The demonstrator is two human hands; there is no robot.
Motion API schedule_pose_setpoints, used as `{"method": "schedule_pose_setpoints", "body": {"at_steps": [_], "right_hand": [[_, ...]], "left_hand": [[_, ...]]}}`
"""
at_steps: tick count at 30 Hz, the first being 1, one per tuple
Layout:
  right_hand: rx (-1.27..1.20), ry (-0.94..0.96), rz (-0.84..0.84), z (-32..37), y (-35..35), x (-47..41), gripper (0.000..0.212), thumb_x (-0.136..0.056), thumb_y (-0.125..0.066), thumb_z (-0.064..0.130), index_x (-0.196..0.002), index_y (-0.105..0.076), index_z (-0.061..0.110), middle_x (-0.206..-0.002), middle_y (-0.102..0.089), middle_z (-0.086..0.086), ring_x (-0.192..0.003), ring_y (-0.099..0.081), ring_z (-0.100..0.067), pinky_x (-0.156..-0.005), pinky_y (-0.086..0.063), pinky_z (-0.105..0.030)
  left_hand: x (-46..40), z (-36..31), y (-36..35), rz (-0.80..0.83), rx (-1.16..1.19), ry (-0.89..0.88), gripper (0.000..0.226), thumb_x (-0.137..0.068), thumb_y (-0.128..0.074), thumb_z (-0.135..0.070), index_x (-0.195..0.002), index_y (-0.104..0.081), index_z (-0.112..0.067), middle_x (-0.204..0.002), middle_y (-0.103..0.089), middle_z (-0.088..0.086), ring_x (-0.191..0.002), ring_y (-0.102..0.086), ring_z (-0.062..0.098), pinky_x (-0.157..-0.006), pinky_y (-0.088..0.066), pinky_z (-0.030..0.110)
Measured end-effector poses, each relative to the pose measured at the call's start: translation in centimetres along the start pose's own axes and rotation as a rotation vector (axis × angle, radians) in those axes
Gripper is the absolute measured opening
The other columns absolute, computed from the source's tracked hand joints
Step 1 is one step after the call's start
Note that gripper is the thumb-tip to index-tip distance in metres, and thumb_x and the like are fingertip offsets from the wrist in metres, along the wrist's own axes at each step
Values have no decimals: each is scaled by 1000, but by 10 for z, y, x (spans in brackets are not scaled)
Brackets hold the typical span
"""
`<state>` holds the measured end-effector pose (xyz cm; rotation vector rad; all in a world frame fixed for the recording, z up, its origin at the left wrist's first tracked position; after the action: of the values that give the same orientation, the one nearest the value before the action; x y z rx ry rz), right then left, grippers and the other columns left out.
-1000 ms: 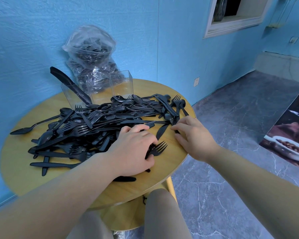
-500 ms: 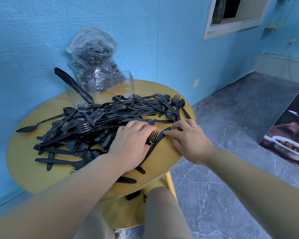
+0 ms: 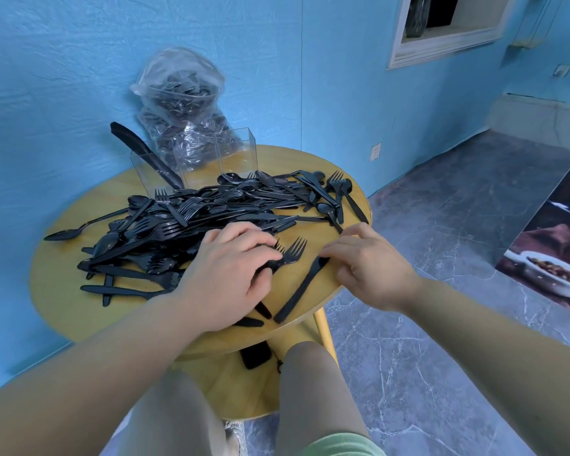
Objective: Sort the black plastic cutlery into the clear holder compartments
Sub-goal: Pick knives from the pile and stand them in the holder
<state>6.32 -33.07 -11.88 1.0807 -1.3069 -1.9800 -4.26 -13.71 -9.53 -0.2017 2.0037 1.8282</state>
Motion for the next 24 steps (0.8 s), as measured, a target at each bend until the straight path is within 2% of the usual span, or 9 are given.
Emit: {"method": "schedule_pose_setpoints", "body": {"at_steps": [5, 10, 13, 16, 18, 20, 22, 24], "right_hand": [[11, 37, 46, 5, 3, 7, 49, -74, -36, 27, -107, -71, 16, -101, -65, -1, -100, -51, -30, -84, -50, -40], [59, 117, 30, 10, 8, 14, 34, -72, -61, 6, -101, -73, 17, -94, -65, -2, -90, -55, -30, -68, -55, -42], [92, 170, -2, 9, 11, 16, 29, -70, -74, 0, -93, -75, 17, -86, -66, -1, -83, -58, -30, -60, -55, -39], [108, 237, -19, 12, 16, 16, 16, -75, -71, 8, -88, -76, 18, -80, -66, 1, -80, -59, -28, -59, -54, -34], [118, 270, -29, 15, 17, 13, 17, -82, -58, 17, -86, -75, 18, -77, -65, 2, -80, -58, -26, -59, -54, -34], [126, 284, -61, 19, 18, 5, 27, -86, -47, 21, -84, -73, 16, -74, -62, 1, -79, -56, -26, -61, -53, -35], [144, 293, -142, 26, 22, -9, 27, -86, -46, 19, -85, -72, 14, -72, -60, -1, -76, -55, -28, -64, -51, -33], [173, 308, -240, 32, 26, -26, 23, -85, -50, 16, -85, -73, 13, -73, -61, -3, -75, -55, -29, -63, -49, -31]], "left_hand": [[35, 7, 1, 70, -2, 15, 39, -85, -38, -36, -108, -69, -29, -122, -60, -13, -123, -43, 16, -93, -37, 45], [39, 6, -5, 115, -79, 74, 39, -88, -38, -43, -116, -63, -37, -132, -54, -9, -129, -38, 20, -93, -37, 49], [26, 4, -8, 77, -119, 105, 31, -88, -57, -43, -118, -63, -35, -133, -55, -6, -128, -40, 24, -92, -37, 50], [17, 1, -7, 18, -135, 108, 29, -83, -64, -42, -111, -68, -31, -125, -60, -5, -122, -42, 23, -89, -39, 48], [14, 0, -3, -56, -113, 104, 27, -88, -54, -43, -105, -70, -31, -121, -63, -9, -118, -44, 20, -88, -38, 45], [8, 0, 6, -78, -30, 109, 43, -92, -33, -48, -104, -71, -32, -118, -63, -16, -117, -44, 16, -89, -31, 39], [-2, -2, 16, 34, 64, 122, 62, -89, -15, -57, -110, -68, -34, -117, -61, -21, -116, -44, 11, -90, -28, 35], [-11, 0, 20, 159, 93, 114, 72, -83, -7, -64, -113, -65, -33, -111, -63, -17, -108, -52, 10, -89, -37, 34]]}}
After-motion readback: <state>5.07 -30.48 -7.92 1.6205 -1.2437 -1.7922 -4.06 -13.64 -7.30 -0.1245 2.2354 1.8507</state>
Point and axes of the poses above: each hand's wrist, its own x-axis away from the middle knuckle, its own y-axis out of the back of the hand, z = x × y, the point moved 3 cm from there along -x, towards the middle knuckle
